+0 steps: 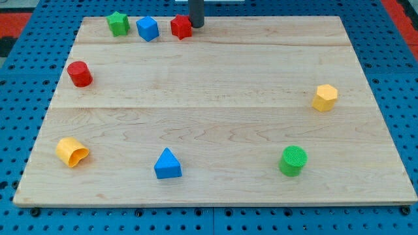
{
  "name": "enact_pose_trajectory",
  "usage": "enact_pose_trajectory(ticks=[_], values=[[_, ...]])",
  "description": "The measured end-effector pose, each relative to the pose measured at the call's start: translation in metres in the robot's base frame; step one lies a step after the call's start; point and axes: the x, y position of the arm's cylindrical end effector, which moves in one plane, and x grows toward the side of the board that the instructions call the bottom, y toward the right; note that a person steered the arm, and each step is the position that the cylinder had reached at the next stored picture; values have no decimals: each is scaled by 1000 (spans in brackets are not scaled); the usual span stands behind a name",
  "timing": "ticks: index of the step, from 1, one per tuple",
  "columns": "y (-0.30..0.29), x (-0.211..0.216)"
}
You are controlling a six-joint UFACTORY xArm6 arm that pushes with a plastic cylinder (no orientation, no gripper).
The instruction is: Move red circle to the slightly center
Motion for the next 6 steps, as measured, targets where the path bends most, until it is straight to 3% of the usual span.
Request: enact_pose_trajectory(ticks=[1, 2, 3, 4, 5, 6], values=[[-39, 28], [-3, 92], [-50, 185], [-152, 220], [-250, 207], [-230, 160]])
